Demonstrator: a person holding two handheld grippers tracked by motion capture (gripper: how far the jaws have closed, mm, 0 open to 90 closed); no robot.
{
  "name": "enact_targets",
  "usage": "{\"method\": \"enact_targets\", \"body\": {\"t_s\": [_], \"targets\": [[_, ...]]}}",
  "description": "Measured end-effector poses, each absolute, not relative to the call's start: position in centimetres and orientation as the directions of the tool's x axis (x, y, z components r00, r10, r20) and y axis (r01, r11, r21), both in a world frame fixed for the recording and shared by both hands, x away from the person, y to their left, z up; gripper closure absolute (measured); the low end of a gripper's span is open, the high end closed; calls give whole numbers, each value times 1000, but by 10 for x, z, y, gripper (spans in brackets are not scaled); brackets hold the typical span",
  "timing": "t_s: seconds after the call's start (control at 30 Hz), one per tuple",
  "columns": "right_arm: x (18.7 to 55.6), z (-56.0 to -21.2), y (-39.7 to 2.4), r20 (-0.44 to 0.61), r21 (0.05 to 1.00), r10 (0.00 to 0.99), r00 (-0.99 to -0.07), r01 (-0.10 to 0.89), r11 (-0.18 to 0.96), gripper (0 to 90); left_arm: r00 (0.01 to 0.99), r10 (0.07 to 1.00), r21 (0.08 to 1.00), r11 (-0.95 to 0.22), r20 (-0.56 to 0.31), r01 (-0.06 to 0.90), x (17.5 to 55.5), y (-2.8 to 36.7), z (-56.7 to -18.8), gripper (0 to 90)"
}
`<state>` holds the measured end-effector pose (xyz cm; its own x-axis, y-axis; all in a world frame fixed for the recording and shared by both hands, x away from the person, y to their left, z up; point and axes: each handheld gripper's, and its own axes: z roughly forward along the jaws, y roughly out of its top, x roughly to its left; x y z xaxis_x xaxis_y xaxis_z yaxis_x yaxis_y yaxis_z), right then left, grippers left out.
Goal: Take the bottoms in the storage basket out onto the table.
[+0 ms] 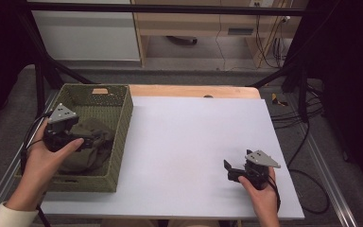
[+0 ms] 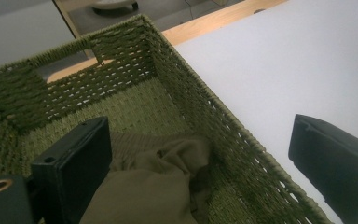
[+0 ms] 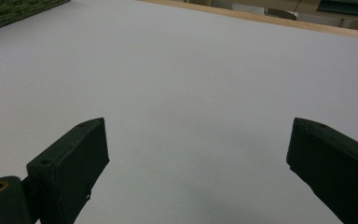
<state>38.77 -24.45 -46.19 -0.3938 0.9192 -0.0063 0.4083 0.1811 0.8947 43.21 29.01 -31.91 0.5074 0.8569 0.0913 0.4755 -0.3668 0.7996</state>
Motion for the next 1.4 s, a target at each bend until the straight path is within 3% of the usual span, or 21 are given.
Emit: {"method": "enact_targets", "body": {"t_s": [0.37, 0.67, 0.77, 0.93, 1.4], "targets": [[388, -462, -243, -17, 893, 918, -397, 406, 192, 57, 494, 868, 750, -355, 43, 558, 454, 306, -329, 62], [389, -463, -242, -21, 890, 918, -395, 410, 197, 56, 473, 879, 705, -373, 60, 603, 474, 317, -333, 61], [389, -464, -242, -25, 890, 918, -396, 409, 200, 56, 465, 877, 683, -413, 120, 603, 476, 316, -334, 61], [388, -464, -242, -26, 889, 917, -398, 410, 203, 55, 474, 880, 681, -373, 43, 630, 481, 321, -335, 60], [389, -465, -240, -25, 885, 911, -412, 415, 212, 54, 441, 897, 623, -349, 7, 700, 490, 340, -349, 65]]}}
